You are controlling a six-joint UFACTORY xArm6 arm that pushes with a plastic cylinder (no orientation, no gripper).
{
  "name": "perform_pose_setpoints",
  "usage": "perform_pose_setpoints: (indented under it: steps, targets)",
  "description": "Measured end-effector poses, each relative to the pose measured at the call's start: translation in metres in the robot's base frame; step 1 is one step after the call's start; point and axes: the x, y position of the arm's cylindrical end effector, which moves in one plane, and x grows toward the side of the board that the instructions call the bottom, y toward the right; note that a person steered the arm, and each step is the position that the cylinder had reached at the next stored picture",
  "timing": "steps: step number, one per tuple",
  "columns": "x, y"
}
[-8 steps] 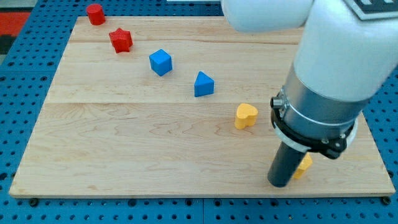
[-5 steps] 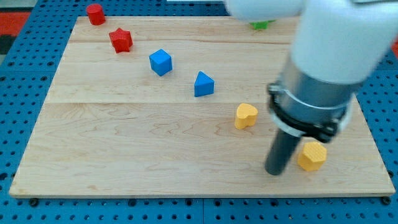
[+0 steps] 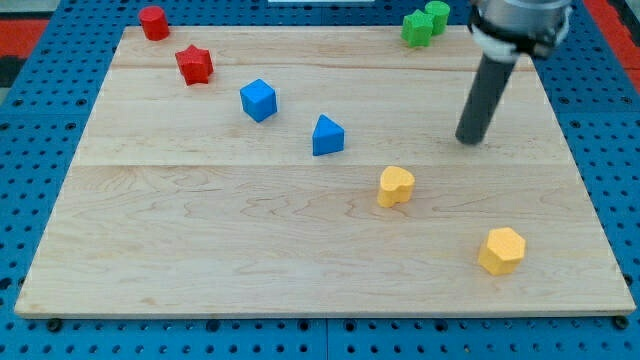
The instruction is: Slide green star closer to red circle
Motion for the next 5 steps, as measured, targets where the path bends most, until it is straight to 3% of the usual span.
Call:
perform_pose_setpoints:
  steps: [1,2,4,5]
  targets:
    - [-0.107,0.0]
    - [-0.183,0.002]
    - [-0.183,-0.021]
    - [-0.183,-0.063]
